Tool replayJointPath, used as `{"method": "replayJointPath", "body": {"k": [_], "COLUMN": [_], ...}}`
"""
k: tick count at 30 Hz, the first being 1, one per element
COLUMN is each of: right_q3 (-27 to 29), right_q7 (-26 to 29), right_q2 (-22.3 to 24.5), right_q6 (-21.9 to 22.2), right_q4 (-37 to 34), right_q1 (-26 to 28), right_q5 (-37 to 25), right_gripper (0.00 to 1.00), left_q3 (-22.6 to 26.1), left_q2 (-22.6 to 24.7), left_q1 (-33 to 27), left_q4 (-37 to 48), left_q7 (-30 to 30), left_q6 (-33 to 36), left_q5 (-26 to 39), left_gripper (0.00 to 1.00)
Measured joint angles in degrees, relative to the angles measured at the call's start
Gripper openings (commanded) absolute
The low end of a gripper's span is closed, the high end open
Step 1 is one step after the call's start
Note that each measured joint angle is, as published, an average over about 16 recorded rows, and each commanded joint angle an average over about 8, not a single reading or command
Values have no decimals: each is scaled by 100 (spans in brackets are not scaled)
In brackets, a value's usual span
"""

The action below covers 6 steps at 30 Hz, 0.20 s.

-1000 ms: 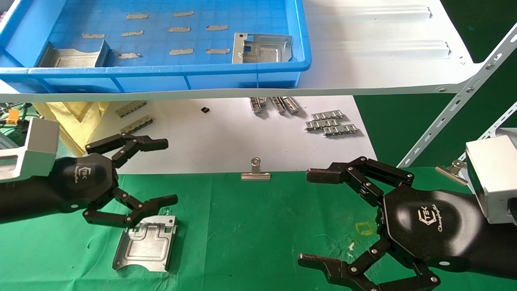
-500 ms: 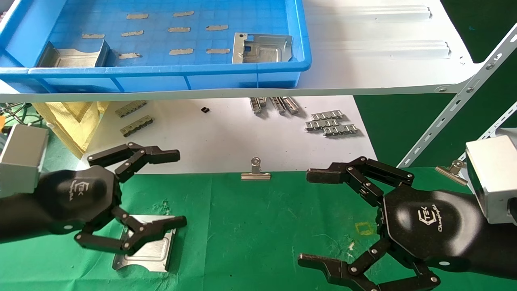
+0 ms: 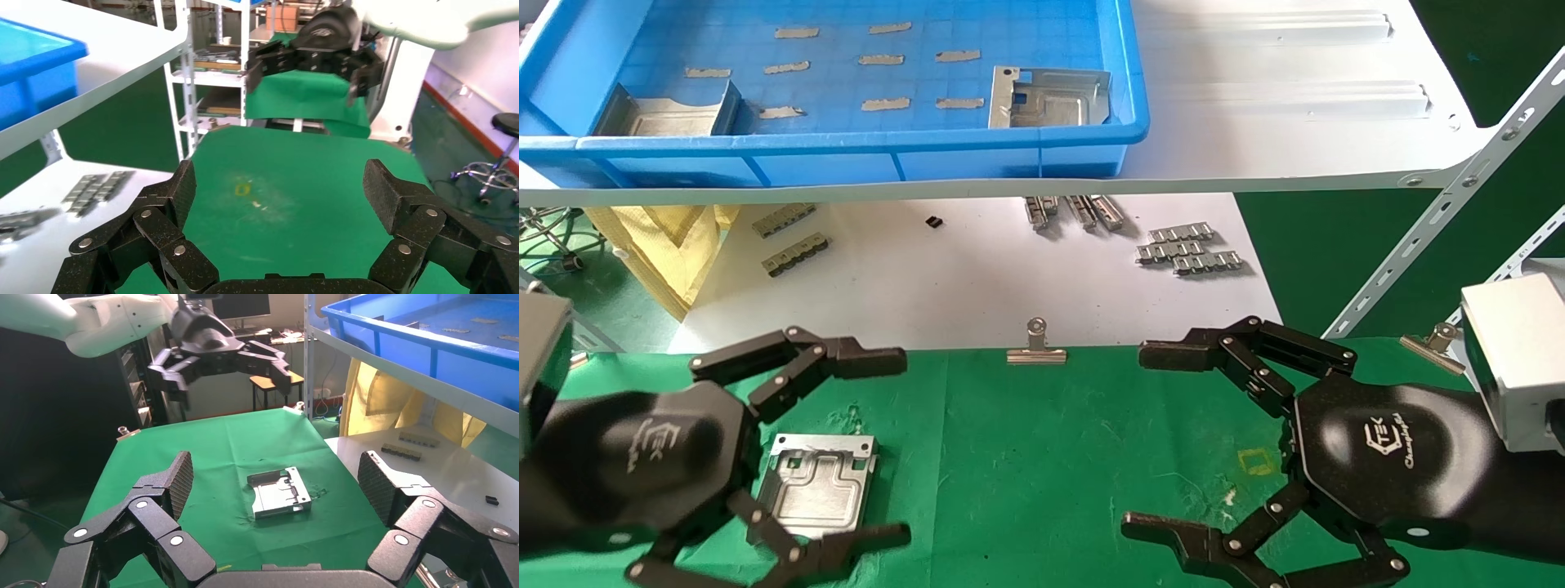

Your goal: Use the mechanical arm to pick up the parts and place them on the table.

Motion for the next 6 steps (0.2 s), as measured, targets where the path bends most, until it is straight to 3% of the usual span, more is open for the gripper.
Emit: {"method": "replayJointPath", "body": {"k": [6], "right_q3": [0], "right_q7": [0], "right_q2": [0], "right_q6": [0], "right_q4": [0], "right_q1": [0], "right_q5": [0], "right_gripper": [100], "left_q3": [-132], "left_q2": [-35], "left_q1": [133], "left_q4": [-241], "left_q7": [-154], "left_q6": [-23], "left_q5": [-28], "left_gripper": [100]}}
